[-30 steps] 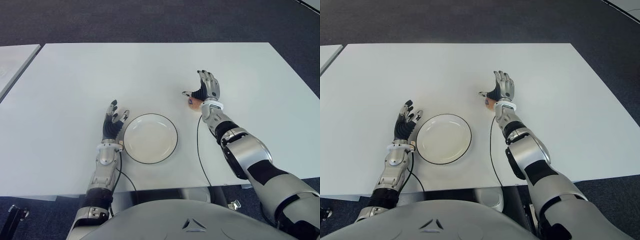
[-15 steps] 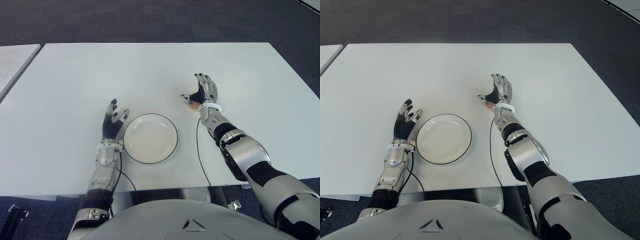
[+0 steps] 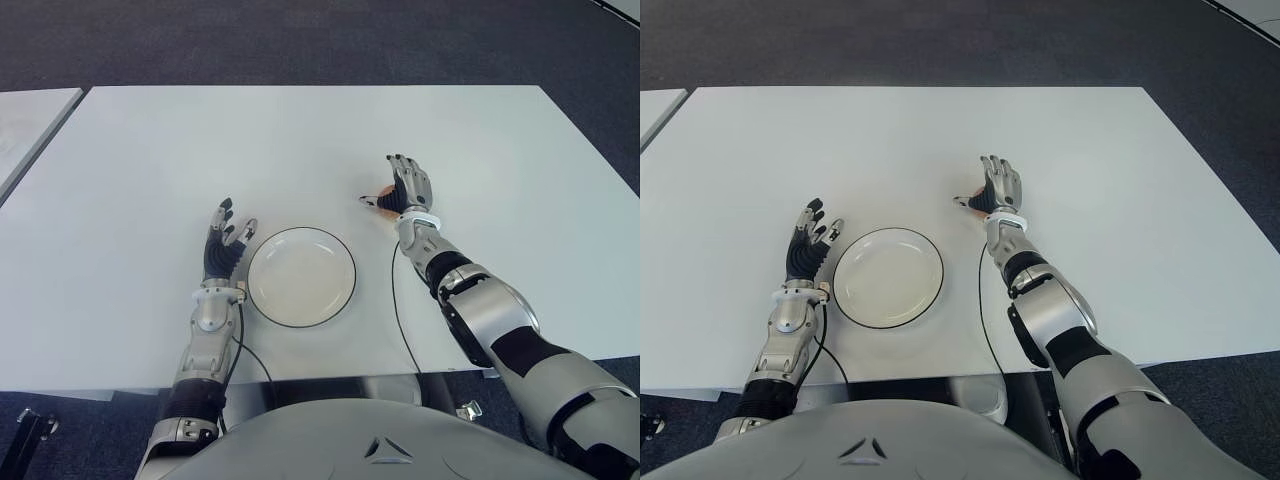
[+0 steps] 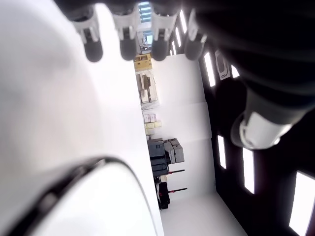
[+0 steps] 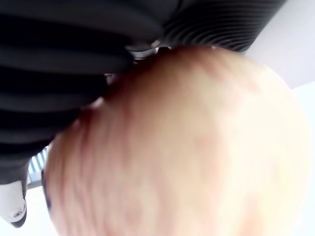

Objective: Put the apples into the plate.

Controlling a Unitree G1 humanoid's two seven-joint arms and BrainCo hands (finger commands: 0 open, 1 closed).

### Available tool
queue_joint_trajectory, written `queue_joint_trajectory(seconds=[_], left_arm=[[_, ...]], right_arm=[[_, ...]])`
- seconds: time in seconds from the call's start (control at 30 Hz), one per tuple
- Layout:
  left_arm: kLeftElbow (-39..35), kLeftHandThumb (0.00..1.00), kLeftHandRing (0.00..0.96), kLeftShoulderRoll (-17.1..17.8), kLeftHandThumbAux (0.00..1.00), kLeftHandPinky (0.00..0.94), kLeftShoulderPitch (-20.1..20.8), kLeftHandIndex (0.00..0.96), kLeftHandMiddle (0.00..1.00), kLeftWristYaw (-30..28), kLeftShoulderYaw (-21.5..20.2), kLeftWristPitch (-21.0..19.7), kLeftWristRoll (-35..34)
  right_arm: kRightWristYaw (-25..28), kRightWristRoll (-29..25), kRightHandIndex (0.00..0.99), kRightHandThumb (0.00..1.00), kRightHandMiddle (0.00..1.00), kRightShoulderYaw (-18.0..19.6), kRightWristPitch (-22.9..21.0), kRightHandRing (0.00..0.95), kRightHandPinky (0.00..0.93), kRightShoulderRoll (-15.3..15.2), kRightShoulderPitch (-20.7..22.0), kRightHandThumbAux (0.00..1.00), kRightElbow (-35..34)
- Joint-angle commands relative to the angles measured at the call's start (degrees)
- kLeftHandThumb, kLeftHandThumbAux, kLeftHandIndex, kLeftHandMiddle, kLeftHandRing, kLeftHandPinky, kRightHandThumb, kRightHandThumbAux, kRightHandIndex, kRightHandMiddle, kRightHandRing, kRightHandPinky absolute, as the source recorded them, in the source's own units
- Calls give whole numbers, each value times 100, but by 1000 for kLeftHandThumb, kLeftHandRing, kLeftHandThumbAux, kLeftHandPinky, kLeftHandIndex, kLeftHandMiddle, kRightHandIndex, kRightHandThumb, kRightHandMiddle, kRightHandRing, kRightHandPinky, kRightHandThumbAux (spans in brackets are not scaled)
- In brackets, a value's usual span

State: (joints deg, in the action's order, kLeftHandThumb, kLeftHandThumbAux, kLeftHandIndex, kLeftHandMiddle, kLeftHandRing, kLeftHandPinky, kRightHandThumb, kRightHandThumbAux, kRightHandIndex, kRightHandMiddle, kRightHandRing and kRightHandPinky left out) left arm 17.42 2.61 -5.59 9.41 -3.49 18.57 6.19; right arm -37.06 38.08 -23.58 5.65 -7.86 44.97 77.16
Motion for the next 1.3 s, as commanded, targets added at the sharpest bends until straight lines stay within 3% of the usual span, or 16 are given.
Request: queue_joint_trajectory(seconds=[0.03,1.3], left_arm=[[-63,0,0,-22,569,0,-31,0,0,-7,-6,-117,-17],[-138,0,0,-29,573,0,-59,0,0,-42,-25,-140,-154]], right_arm=[[15,-53,0,17,0,-20,72,0,0,40,-101,564,-22],[-690,-142,45,0,41,33,134,34,42,127,-792,546,-288]])
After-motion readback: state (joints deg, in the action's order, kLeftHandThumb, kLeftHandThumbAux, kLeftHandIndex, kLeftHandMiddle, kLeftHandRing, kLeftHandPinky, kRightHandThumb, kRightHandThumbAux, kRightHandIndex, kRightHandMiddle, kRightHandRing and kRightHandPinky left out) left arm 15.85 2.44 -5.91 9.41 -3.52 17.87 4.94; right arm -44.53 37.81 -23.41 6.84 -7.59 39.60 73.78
